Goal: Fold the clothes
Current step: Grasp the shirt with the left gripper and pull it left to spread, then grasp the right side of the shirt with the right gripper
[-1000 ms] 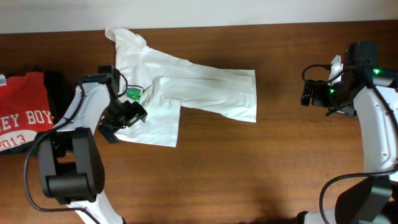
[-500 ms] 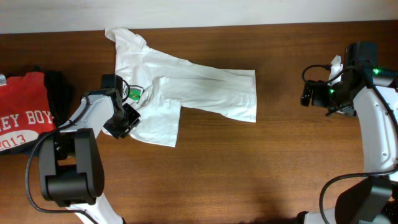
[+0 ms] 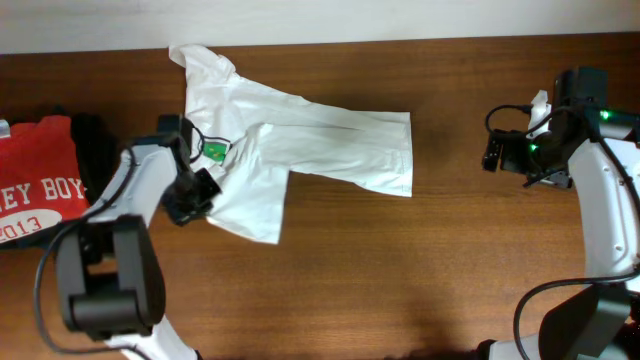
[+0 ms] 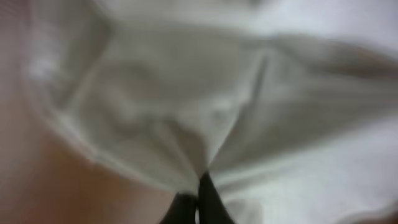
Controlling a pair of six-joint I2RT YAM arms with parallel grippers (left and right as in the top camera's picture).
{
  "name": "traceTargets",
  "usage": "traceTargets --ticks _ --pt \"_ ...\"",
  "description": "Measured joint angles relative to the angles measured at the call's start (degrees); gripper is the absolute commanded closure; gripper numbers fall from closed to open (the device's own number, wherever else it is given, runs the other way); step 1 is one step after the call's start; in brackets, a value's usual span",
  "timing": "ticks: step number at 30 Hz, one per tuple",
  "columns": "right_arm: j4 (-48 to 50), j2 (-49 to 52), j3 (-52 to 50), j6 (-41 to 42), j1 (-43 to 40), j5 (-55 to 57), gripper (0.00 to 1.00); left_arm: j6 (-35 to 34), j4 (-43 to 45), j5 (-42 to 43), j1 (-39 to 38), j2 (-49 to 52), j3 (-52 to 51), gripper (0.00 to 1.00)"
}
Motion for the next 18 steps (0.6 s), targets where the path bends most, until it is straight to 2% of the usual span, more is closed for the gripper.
traceTargets --ticks 2,4,5,9,12,15,18 --pt "-0.2 0.0 -0.1 0.0 0.0 -3.1 0.0 3.0 -6.0 -4.0 1.5 -5.9 2.7 1.0" --pt "-0.2 0.1 -0.7 0.0 0.2 -5.4 0.0 4.8 -8.3 -8.0 3.6 -11.4 4.3 1.0" --pt "-0.2 0.7 -1.1 0.0 0.6 -6.1 0.0 5.0 -10.8 -11.8 7.3 -17.7 5.0 1.0" --pt "2.1 4.9 -1.9 -0.3 6.1 -7.1 0.0 4.8 -11.1 -12.8 15.5 -23.2 5.0 1.0" --pt "5.2 8.4 -1.9 -0.4 11.6 -7.6 0.01 4.8 -11.4 -11.5 16.2 -23.2 5.0 1.0" --pt "7.3 11.8 -2.0 0.7 17.2 -9.3 0.14 4.8 -11.7 -10.4 16.1 -23.2 5.0 1.0" --pt "12.8 15.0 -2.1 6.3 21.9 -11.1 0.23 4.8 -11.8 -10.0 16.1 -23.2 5.0 1.0"
